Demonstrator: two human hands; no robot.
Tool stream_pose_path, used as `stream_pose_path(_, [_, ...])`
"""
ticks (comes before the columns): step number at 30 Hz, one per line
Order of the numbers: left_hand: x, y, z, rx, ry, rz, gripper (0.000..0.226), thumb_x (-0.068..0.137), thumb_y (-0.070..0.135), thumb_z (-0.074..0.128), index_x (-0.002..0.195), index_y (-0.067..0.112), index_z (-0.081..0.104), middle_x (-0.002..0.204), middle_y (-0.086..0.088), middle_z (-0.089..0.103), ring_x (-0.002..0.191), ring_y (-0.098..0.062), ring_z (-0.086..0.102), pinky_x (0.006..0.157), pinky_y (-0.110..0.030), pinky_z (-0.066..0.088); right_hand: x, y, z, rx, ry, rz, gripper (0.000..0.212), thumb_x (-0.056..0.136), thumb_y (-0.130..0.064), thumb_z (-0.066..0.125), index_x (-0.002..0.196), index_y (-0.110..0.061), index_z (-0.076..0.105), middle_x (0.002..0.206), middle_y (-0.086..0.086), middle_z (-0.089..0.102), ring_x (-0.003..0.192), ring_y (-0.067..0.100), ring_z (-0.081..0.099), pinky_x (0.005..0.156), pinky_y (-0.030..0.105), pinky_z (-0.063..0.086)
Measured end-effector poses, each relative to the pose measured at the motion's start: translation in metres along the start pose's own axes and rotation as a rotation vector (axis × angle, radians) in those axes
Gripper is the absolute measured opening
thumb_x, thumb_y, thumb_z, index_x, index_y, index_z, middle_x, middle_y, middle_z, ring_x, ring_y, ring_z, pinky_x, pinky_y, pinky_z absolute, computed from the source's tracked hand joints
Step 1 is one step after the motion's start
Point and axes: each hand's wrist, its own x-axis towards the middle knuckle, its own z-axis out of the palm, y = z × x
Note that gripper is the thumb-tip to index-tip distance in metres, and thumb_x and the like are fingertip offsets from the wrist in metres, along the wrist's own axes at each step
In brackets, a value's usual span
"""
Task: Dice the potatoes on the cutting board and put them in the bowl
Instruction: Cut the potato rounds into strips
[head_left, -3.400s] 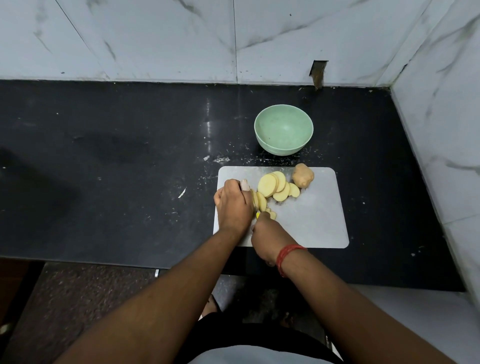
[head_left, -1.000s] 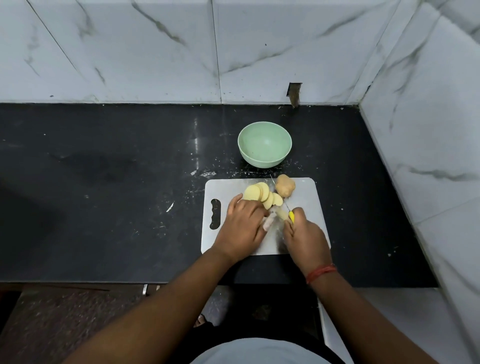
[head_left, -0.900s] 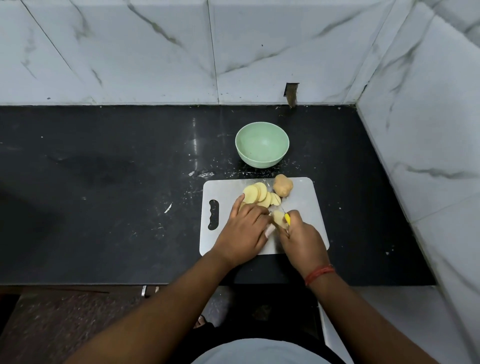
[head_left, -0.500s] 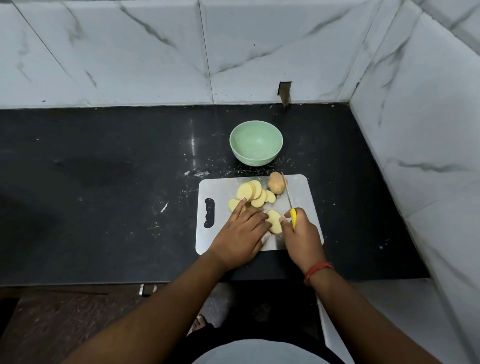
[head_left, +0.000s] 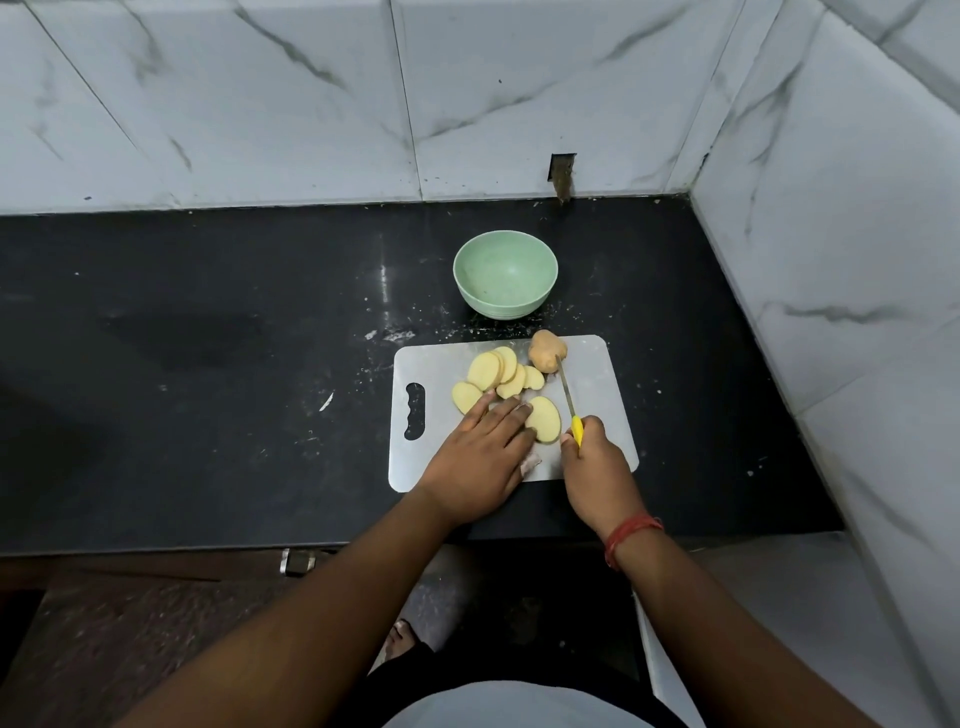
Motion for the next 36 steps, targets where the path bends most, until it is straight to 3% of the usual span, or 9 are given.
stream_pose_path(5, [-0.005,0.0,0.003,0.019,-0.025,0.037,0.043,0.106,0.038,0.047,0.136,0.01,0.061,0.149,-0.014,0.051,0.143,-0.031,0.042,0.123,-0.051,0.022,-0.013,0.002,0.002,-0.076,-0.06,0.003,0.018,0.104,-0.022,0.038,0.109,-0.005,0.042,0.093,0.017,0.061,0.08,0.033,0.058,0.06,0.033,0.037])
stream_pose_path(8, [-0.003,0.002,0.002,0.022,-0.012,0.051,0.044,0.106,0.039,0.045,0.133,0.008,0.063,0.145,-0.015,0.055,0.139,-0.031,0.048,0.124,-0.049,0.024,-0.015,0.002,0.004,-0.115,-0.087,0.015,0.018,0.104,-0.02,0.038,0.108,-0.003,0.042,0.097,0.019,0.062,0.077,0.03,0.055,0.061,0.032,0.036])
stream_pose_path(16, [0.001,0.001,0.002,0.01,-0.047,0.082,0.043,0.107,0.034,0.041,0.129,0.004,0.064,0.144,-0.018,0.055,0.137,-0.033,0.049,0.123,-0.049,0.025,-0.015,-0.004,0.007,-0.2,-0.159,0.066,0.016,0.101,-0.013,0.04,0.113,-0.001,0.04,0.106,0.02,0.062,0.093,0.033,0.062,0.065,0.029,0.037])
stream_pose_path(29, [0.005,-0.002,0.003,-0.007,-0.009,0.133,0.043,0.103,0.029,0.038,0.124,0.004,0.066,0.137,-0.017,0.061,0.132,-0.033,0.054,0.123,-0.048,0.024,0.002,-0.02,0.012,-0.358,-0.291,0.205,0.033,0.099,-0.007,0.041,0.13,0.004,0.036,0.121,0.019,0.061,0.109,0.03,0.061,0.072,0.03,0.039])
stream_pose_path(36, [0.005,0.0,-0.001,-0.005,-0.04,0.135,0.046,0.103,0.03,0.036,0.125,0.003,0.066,0.137,-0.019,0.061,0.131,-0.034,0.055,0.123,-0.047,0.021,0.005,-0.019,0.009,-0.303,-0.312,0.232,0.029,0.102,-0.01,0.039,0.129,0.001,0.037,0.111,0.018,0.062,0.093,0.027,0.06,0.07,0.031,0.04])
